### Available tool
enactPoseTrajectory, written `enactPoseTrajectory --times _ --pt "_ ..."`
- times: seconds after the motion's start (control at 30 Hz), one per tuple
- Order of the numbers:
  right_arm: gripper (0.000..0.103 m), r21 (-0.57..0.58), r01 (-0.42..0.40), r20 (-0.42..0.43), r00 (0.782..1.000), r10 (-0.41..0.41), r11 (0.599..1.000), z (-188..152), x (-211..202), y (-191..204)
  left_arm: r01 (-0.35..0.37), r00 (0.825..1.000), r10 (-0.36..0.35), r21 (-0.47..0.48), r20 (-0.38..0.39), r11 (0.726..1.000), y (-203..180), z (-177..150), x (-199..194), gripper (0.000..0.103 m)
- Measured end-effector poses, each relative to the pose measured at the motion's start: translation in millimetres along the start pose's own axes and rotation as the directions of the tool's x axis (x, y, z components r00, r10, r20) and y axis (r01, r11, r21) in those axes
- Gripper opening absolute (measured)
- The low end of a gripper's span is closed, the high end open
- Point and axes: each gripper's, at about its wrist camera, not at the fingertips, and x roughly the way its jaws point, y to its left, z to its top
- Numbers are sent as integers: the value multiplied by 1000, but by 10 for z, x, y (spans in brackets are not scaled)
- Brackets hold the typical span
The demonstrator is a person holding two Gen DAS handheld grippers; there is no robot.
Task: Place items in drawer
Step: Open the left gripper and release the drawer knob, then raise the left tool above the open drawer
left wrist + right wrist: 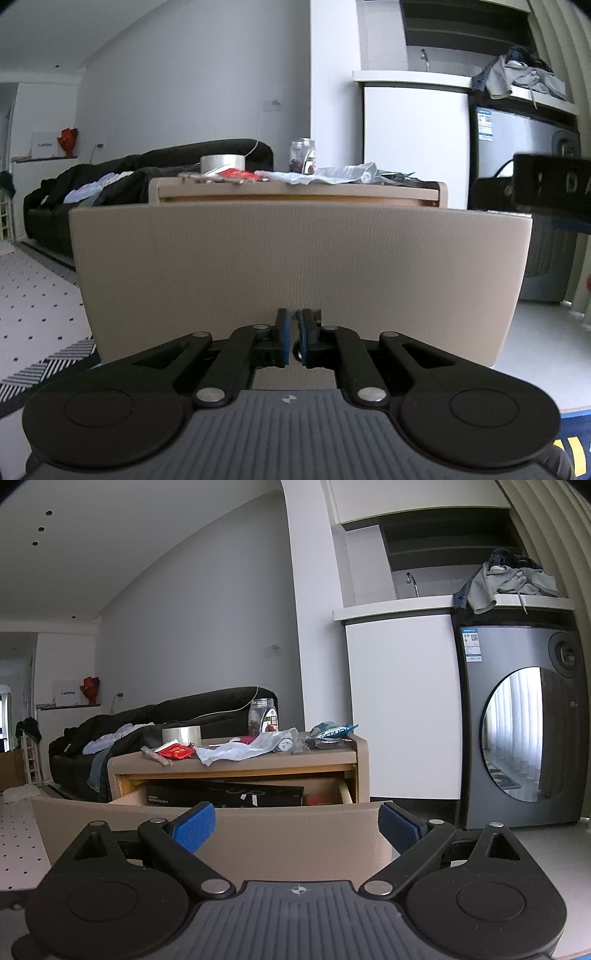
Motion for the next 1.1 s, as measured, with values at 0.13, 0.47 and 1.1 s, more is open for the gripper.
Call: enactPoseTrajectory --times 0.13,0.47,1.1 --pt "97 -2 0 -2 1000 0 1000 -7 11 9 -14 1000 14 -17 13 1000 87 100 0 10" --pt "97 -2 -2 -6 1000 2 1000 -38 40 12 -62 994 63 -22 85 998 306 365 36 18" --pt "97 -1 -16 -14 1000 16 1000 -50 74 49 -86 983 89 -23 160 996 526 754 117 40"
